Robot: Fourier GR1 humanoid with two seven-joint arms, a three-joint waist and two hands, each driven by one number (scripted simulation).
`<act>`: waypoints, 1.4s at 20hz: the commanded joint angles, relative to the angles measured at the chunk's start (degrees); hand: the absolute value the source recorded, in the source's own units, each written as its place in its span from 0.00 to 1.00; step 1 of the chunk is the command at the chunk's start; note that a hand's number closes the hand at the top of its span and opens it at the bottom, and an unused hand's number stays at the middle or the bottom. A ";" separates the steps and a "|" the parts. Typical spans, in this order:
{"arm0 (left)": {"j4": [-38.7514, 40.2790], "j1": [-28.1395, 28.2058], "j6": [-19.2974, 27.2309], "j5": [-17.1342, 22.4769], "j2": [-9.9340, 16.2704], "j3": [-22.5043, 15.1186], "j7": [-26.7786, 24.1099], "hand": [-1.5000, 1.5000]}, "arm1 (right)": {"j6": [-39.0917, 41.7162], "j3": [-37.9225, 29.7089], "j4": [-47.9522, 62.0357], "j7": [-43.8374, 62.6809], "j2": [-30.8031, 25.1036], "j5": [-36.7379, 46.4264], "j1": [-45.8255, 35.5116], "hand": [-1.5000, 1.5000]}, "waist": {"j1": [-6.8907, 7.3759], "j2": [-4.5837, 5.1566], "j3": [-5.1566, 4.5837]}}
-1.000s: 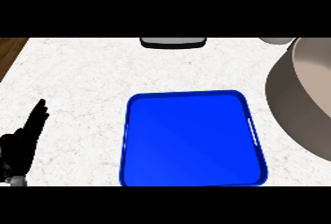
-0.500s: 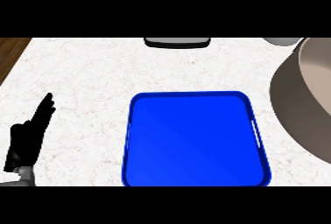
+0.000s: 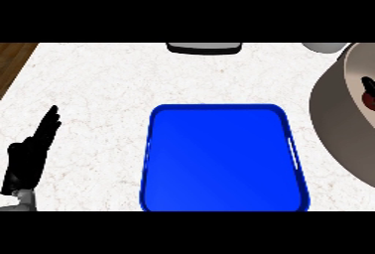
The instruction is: Pick the tomato from the tray and place it in the pot
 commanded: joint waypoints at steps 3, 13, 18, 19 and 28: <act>-0.85 -1.40 -0.13 -0.33 -0.82 -0.57 1.77 0.50 | -0.32 1.43 18.97 -4.62 4.29 2.73 -8.78 0.00 | 0.35 0.20 0.05; -2.05 1.50 -1.73 0.13 0.03 1.20 0.60 0.50 | 3.95 0.12 32.27 -9.00 7.86 2.06 -17.26 0.00 | -0.36 -0.10 0.01; -2.22 0.34 -1.50 0.21 0.77 1.90 2.41 0.50 | 10.59 -10.08 32.55 -12.27 8.65 -10.41 -19.59 0.00 | -0.53 -0.35 0.07; -1.34 1.99 -0.64 -0.44 0.00 1.80 1.12 0.50 | 14.39 -12.40 33.11 -13.61 6.92 -13.30 -17.31 0.00 | -1.57 -0.58 0.04; -2.67 -0.16 1.67 -2.98 -2.99 -0.69 2.53 0.50 | 30.21 -15.30 39.98 -8.40 -3.43 -18.18 -17.54 0.00 | -0.86 0.08 0.09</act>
